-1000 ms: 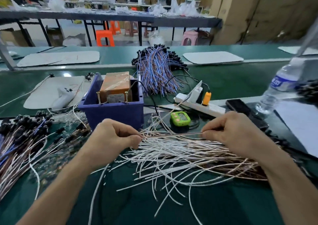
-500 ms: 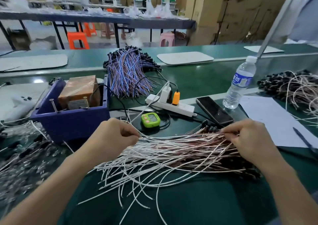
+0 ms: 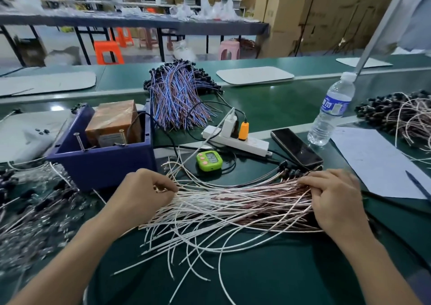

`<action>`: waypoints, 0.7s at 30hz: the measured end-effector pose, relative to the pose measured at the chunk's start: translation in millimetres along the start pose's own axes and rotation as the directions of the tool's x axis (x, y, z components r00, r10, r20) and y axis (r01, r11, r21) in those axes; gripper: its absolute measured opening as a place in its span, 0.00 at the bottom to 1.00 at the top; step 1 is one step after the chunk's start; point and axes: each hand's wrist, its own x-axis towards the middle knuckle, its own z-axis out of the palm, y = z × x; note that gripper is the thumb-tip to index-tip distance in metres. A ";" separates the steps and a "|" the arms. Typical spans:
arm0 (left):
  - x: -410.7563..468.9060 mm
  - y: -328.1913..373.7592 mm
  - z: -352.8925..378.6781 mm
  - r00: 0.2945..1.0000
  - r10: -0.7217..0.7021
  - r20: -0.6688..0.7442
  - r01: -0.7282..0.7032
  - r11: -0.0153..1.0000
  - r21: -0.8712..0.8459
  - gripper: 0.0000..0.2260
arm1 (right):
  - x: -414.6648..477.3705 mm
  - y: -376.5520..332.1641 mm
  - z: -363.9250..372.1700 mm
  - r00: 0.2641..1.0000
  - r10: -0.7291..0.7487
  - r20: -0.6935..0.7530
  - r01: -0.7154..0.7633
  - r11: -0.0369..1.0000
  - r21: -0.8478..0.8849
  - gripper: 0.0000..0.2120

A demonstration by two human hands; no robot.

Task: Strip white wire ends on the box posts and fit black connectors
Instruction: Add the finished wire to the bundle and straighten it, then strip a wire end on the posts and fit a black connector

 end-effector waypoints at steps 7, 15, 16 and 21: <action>-16.5 -2.0 -13.0 0.997 0.043 -0.058 -0.046 0.998 -0.045 0.11 | -9.9 -77.5 12.6 0.996 -0.048 0.071 0.031 0.973 0.228 0.20; -52.8 -25.5 -42.9 0.993 0.051 -0.103 -0.058 0.996 -0.072 0.15 | -25.0 -234.7 44.7 0.858 -0.387 0.338 0.153 0.820 0.551 0.17; -59.7 -32.8 -49.8 0.992 0.033 -0.126 -0.041 0.997 -0.064 0.15 | -26.0 -252.3 49.1 0.830 -0.426 0.360 0.166 0.805 0.569 0.16; -95.2 -78.1 -90.7 0.954 -0.154 -0.259 0.147 0.988 -0.049 0.11 | -30.8 -325.8 66.5 0.695 -0.530 0.485 0.173 0.778 0.603 0.17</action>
